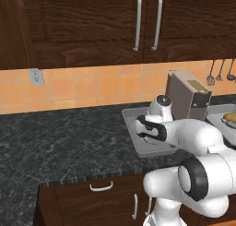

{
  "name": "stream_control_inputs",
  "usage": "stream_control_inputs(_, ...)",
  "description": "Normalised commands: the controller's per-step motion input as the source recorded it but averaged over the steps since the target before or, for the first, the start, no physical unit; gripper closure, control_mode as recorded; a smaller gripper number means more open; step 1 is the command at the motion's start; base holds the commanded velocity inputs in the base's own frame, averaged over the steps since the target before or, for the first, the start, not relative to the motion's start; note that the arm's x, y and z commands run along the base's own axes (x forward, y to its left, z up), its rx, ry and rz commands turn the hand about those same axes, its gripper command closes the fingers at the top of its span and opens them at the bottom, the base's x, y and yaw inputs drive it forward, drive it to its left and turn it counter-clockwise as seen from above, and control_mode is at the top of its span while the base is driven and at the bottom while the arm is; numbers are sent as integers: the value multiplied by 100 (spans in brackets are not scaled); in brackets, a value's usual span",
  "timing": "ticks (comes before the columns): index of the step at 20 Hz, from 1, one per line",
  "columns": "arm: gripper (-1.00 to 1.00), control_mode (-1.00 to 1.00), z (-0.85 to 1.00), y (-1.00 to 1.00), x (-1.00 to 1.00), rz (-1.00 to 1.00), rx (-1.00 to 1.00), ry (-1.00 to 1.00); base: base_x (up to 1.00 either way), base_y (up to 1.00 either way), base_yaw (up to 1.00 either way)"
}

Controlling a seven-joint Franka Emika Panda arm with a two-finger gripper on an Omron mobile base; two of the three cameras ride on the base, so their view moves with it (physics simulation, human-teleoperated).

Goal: Place one potato and one fish in each tupperware on the nearby counter, to pack two identical lunches.

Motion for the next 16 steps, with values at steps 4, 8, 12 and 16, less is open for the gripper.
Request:
stream_control_inputs(4, -100, -100, 100, 0, -100, 0, 0, -15, 0, 0, 0)
stream_control_inputs(8, -100, -100, 100, 0, -100, 0, 0, -6, 0, 0, 0)
stream_control_inputs(12, -100, -100, 100, 0, -100, -3, 0, 1, 0, 0, 0)
stream_control_inputs(16, -100, -100, 100, 0, -94, -3, 0, 6, 0, 0, 0)
